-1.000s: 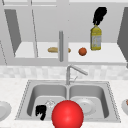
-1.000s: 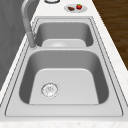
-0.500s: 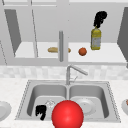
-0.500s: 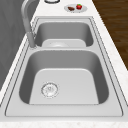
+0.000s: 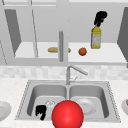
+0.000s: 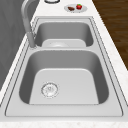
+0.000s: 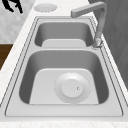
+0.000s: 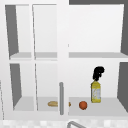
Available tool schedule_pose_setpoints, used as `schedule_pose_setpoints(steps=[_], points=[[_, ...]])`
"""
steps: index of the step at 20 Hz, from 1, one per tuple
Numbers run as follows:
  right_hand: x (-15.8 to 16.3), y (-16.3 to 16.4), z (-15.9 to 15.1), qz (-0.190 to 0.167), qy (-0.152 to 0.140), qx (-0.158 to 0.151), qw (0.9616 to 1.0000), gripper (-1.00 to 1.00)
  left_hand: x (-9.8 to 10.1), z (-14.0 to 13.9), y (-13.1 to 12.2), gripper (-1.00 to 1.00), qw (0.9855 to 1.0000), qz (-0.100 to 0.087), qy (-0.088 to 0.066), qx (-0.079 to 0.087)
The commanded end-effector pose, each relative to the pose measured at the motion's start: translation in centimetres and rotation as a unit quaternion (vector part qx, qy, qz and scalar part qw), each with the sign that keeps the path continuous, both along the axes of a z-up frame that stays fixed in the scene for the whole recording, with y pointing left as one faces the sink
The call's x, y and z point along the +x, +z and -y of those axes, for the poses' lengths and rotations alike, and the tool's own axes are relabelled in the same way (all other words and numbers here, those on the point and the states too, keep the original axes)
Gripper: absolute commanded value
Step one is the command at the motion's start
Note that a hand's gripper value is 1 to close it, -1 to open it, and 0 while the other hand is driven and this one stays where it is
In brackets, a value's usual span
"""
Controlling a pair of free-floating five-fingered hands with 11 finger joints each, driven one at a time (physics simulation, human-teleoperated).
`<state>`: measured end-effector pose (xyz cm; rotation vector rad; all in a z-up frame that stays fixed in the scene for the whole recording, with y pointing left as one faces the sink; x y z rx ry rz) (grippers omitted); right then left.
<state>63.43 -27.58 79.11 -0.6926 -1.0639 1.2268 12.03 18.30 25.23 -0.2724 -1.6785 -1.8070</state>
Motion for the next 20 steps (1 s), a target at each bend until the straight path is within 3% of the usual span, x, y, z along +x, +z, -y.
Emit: schedule_pose_setpoints(steps=[1, 2, 5, 11, 20], points=[[1.5, -1.6, 0.0, 0.006, -0.016, 0.006, 0.9998, 1.00, 0.0, 0.0, 0.0, 0.00, 1.0000, 0.000, 0.000, 0.000], [1.9, -1.7, 0.0, 0.007, -0.017, 0.004, 0.9998, 1.00, 0.0, 0.0, 0.0, 0.00, 1.0000, 0.000, 0.000, 0.000], [-1.0, -1.0, 0.1, 0.031, -0.018, -0.001, 0.9994, 1.00, 0.0, 0.0, 0.0, 0.00, 1.0000, 0.000, 0.000, 0.000], [-4.7, 0.1, 0.0, 0.043, -0.022, 0.004, 0.9988, 1.00, 0.0, 0.0, 0.0, 0.00, 1.0000, 0.000, 0.000, 0.000], [-8.2, 5.0, -0.8, 0.021, -0.030, 0.003, 0.9993, 1.00, 0.0, 0.0, 0.0, 0.00, 1.0000, 0.000, 0.000, 0.000]])
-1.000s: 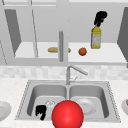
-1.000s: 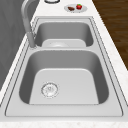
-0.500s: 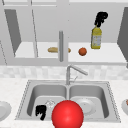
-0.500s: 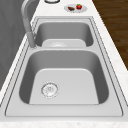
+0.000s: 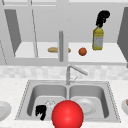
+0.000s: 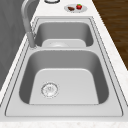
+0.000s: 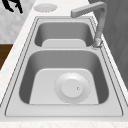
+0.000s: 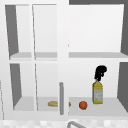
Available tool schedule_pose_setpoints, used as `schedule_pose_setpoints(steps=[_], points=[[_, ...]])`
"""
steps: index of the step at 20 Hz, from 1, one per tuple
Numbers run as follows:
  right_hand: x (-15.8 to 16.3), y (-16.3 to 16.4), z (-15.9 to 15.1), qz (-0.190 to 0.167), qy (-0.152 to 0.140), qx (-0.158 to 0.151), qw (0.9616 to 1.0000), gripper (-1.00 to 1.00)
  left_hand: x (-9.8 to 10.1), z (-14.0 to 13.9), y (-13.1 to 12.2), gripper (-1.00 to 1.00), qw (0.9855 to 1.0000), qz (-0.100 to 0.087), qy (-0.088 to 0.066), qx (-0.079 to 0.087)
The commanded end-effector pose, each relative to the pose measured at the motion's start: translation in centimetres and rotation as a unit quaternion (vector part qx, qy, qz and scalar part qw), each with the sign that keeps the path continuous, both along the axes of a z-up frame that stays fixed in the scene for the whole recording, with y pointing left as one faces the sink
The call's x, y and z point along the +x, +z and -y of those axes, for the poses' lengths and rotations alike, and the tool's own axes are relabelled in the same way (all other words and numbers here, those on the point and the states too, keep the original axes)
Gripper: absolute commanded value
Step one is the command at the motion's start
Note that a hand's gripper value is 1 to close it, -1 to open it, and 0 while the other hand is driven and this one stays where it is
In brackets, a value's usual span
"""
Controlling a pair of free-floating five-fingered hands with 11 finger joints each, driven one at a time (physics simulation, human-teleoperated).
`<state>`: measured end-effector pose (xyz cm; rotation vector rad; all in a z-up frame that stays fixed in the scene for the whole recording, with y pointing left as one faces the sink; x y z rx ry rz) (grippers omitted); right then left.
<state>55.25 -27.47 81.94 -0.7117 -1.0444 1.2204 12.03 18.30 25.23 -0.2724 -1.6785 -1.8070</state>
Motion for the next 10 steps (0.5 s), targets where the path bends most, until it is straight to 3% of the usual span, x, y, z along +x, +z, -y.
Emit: schedule_pose_setpoints(steps=[1, 10], points=[[-0.3, 2.5, -0.7, 0.017, -0.020, 0.008, 0.9996, 1.00, 0.0, 0.0, 0.0, 0.00, 1.0000, 0.000, 0.000, 0.000], [-2.8, 2.7, -0.9, 0.025, -0.017, 0.009, 0.9995, 1.00, 0.0, 0.0, 0.0, 0.00, 1.0000, 0.000, 0.000, 0.000]])
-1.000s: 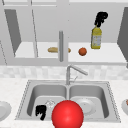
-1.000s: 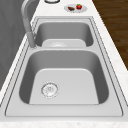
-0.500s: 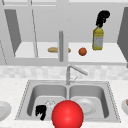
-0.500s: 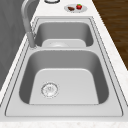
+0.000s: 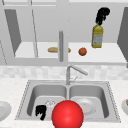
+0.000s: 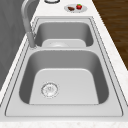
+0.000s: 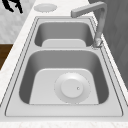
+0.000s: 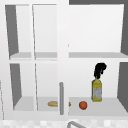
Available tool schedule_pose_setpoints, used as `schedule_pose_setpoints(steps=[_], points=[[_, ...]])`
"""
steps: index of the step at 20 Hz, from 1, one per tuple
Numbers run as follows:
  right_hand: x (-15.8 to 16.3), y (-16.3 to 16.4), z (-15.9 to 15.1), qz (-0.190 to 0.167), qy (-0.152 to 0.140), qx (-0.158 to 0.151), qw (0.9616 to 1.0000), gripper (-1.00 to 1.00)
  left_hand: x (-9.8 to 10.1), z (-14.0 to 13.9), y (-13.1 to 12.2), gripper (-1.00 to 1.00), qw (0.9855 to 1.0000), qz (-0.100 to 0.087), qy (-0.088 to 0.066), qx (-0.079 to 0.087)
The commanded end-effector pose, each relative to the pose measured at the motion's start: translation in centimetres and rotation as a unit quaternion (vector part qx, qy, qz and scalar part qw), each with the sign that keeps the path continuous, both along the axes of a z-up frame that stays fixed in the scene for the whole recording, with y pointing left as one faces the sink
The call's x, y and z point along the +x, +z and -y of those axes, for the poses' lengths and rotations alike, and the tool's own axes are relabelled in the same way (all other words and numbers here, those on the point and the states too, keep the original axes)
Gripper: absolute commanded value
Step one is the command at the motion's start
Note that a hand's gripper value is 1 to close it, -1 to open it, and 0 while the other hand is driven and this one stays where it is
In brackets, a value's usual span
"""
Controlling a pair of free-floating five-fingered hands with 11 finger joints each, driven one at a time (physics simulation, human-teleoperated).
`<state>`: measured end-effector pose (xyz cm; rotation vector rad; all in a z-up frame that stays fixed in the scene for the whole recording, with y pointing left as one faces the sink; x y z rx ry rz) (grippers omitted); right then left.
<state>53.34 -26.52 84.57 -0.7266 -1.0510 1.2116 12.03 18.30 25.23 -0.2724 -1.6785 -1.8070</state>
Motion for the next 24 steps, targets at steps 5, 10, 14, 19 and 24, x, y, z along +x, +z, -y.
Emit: schedule_pose_setpoints(steps=[5, 10, 14, 19, 24], points=[[-0.9, -0.5, 0.7, 0.005, 0.000, 0.001, 1.0000, 1.00, 0.0, 0.0, 0.0, 0.00, 1.0000, 0.000, 0.000, 0.000], [-0.7, -1.4, 0.6, -0.008, 0.000, -0.002, 1.0000, 1.00, 0.0, 0.0, 0.0, 0.00, 1.0000, 0.000, 0.000, 0.000], [-0.4, -3.0, 0.7, -0.010, 0.002, -0.006, 0.9999, 1.00, 0.0, 0.0, 0.0, 0.00, 1.0000, 0.000, 0.000, 0.000], [-0.5, -4.8, 0.8, -0.011, -0.005, -0.006, 0.9999, 1.00, 0.0, 0.0, 0.0, 0.00, 1.0000, 0.000, 0.000, 0.000], [-0.6, -5.8, 0.8, -0.009, -0.008, -0.009, 0.9999, 1.00, 0.0, 0.0, 0.0, 0.00, 1.0000, 0.000, 0.000, 0.000]])
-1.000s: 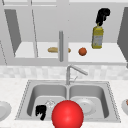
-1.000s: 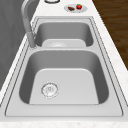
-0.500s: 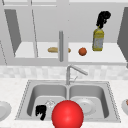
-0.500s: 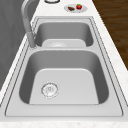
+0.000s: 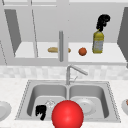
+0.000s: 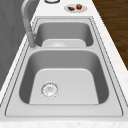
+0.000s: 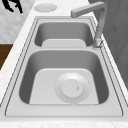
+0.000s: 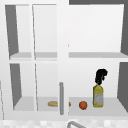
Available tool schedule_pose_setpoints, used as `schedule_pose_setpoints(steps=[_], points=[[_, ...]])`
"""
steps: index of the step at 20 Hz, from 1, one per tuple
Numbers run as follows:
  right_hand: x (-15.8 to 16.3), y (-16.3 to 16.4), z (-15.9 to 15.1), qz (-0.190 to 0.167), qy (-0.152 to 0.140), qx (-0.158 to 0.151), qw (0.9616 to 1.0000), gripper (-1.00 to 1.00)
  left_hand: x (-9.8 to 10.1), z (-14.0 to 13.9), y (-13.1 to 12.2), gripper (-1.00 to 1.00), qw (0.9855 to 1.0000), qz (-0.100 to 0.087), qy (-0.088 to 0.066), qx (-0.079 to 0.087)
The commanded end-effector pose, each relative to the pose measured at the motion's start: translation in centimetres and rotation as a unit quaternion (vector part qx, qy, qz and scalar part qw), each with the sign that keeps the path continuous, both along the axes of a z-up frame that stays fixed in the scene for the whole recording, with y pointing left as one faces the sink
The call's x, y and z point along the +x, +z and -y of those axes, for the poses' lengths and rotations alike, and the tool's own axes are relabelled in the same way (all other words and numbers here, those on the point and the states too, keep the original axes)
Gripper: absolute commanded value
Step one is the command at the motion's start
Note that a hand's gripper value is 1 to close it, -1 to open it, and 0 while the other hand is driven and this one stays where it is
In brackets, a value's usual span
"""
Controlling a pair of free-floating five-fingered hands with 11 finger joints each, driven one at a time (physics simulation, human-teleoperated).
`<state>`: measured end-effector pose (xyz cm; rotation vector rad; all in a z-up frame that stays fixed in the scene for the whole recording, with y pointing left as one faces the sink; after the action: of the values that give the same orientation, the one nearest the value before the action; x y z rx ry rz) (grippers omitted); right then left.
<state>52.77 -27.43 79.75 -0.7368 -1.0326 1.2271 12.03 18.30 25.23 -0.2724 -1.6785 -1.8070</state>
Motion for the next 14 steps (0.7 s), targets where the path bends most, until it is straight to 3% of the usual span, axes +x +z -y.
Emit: schedule_pose_setpoints(steps=[1, 14], points=[[0.0, -1.0, 0.0, -0.005, -0.010, 0.002, 0.9999, 1.00, 0.0, 0.0, 0.0, 0.00, 1.0000, 0.000, 0.000, 0.000], [0.9, -1.9, -0.1, 0.045, -0.009, -0.004, 0.9989, 1.00, 0.0, 0.0, 0.0, 0.00, 1.0000, 0.000, 0.000, 0.000]])
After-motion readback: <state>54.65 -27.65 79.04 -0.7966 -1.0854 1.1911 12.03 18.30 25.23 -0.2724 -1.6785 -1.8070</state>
